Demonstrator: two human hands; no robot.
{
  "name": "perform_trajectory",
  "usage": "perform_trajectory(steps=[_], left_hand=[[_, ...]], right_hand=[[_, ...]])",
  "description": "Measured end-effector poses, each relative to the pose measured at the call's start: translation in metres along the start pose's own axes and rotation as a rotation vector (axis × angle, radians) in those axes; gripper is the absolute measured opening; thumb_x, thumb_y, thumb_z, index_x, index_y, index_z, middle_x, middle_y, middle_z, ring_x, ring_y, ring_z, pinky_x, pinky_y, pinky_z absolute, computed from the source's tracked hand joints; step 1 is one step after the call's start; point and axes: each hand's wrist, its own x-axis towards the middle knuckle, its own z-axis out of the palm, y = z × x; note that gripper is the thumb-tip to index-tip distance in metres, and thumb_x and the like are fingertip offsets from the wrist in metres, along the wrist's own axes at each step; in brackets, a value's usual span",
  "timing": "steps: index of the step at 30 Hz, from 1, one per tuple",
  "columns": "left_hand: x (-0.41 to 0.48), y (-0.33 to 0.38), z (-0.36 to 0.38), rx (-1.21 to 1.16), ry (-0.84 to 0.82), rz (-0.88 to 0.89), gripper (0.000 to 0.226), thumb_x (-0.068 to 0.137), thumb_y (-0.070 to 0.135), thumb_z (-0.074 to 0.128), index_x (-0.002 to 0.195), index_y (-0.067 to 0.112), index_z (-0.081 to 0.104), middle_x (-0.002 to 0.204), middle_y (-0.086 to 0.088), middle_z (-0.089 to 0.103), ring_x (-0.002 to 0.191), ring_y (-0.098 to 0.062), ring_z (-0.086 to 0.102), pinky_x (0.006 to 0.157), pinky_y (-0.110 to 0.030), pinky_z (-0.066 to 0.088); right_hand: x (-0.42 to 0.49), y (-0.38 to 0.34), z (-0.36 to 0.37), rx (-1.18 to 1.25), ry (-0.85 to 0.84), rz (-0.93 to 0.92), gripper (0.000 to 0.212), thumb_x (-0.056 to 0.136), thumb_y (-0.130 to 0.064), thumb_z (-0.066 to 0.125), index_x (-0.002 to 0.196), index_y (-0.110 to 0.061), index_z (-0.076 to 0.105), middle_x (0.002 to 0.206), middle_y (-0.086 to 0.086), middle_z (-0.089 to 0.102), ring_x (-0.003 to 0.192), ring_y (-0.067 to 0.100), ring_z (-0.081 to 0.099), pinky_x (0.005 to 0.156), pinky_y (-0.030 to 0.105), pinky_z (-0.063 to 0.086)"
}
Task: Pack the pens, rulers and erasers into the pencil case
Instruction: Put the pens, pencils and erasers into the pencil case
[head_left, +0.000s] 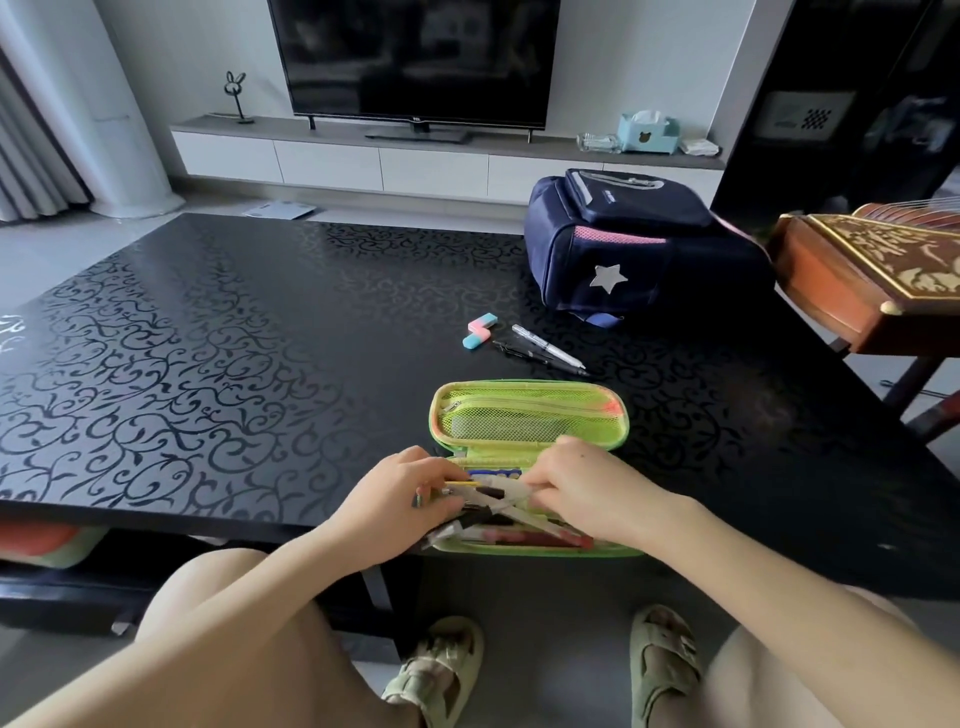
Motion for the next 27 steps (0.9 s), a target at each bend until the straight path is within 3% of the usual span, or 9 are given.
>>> perform_trajectory(steps=[2,7,9,12,15,20,24,27], left_hand=[[0.007,0.003,0.0,0.02,-0.043,0.029,0.026,0.081,0.031,0.067,0.107,0.029,0.066,0.092,0.01,0.054,0.075,0.0,0.048,0.074,-0.021,0.043],[0.02,0.002,0.007,0.147,-0.085,0.069,0.028,0.082,0.035,0.065,0.108,0.028,0.061,0.109,0.005,0.058,0.101,-0.016,0.049,0.085,-0.026,0.042],[0.024,0.002,0.009,0.186,-0.072,0.105,0.026,0.082,0.037,0.064,0.105,0.025,0.061,0.107,0.003,0.058,0.1,-0.017,0.047,0.084,-0.024,0.04],[0.03,0.004,0.011,0.206,-0.075,0.159,0.021,0.084,0.04,0.06,0.096,0.023,0.062,0.101,0.006,0.061,0.097,-0.016,0.05,0.085,-0.026,0.043],[0.03,0.006,0.01,0.156,-0.128,0.151,0.018,0.085,0.03,0.062,0.1,0.02,0.064,0.097,0.006,0.063,0.093,-0.016,0.053,0.078,-0.022,0.04],[0.021,-0.003,0.0,0.114,-0.134,0.134,0.018,0.083,0.031,0.065,0.095,0.018,0.068,0.08,0.013,0.051,0.081,-0.009,0.046,0.066,-0.007,0.03],[0.016,-0.012,-0.007,0.07,-0.094,0.076,0.018,0.08,0.031,0.068,0.095,0.022,0.069,0.081,0.013,0.054,0.078,-0.008,0.051,0.063,-0.005,0.033],[0.017,-0.013,-0.009,-0.027,-0.046,-0.004,0.024,0.075,0.025,0.075,0.097,0.017,0.069,0.078,0.011,0.053,0.068,-0.006,0.051,0.061,-0.007,0.037]], right_hand=[[0.0,0.006,-0.003,0.007,0.005,0.031,0.04,0.091,-0.01,0.048,0.053,-0.014,0.037,0.062,0.005,0.047,0.084,0.011,0.033,0.074,0.031,0.037],[0.0,0.024,-0.006,-0.055,0.021,0.085,0.029,0.093,-0.019,0.051,0.067,-0.006,0.056,0.072,0.008,0.056,0.081,0.01,0.035,0.067,0.026,0.031],[-0.001,0.028,-0.006,-0.061,0.029,0.103,0.03,0.092,-0.022,0.052,0.069,-0.003,0.055,0.072,0.01,0.055,0.08,0.012,0.038,0.063,0.025,0.034],[-0.003,0.034,-0.006,-0.05,0.045,0.119,0.025,0.092,-0.025,0.051,0.078,-0.007,0.063,0.076,0.009,0.057,0.08,0.013,0.041,0.071,0.033,0.042],[-0.005,0.039,-0.007,-0.023,0.05,0.136,0.023,0.092,-0.026,0.05,0.081,-0.011,0.064,0.078,0.007,0.058,0.08,0.013,0.041,0.077,0.038,0.043],[-0.007,0.042,-0.006,0.003,0.084,0.143,0.031,0.093,-0.024,0.05,0.066,-0.01,0.051,0.069,0.001,0.05,0.073,0.007,0.037,0.073,0.032,0.039],[-0.007,0.03,-0.003,-0.005,0.072,0.111,0.035,0.094,-0.024,0.048,0.06,-0.02,0.043,0.066,-0.003,0.046,0.076,0.011,0.038,0.072,0.032,0.04],[-0.007,0.018,0.006,-0.068,0.133,0.069,0.027,0.096,-0.024,0.044,0.071,-0.02,0.053,0.07,-0.003,0.049,0.08,0.015,0.041,0.071,0.031,0.041]])
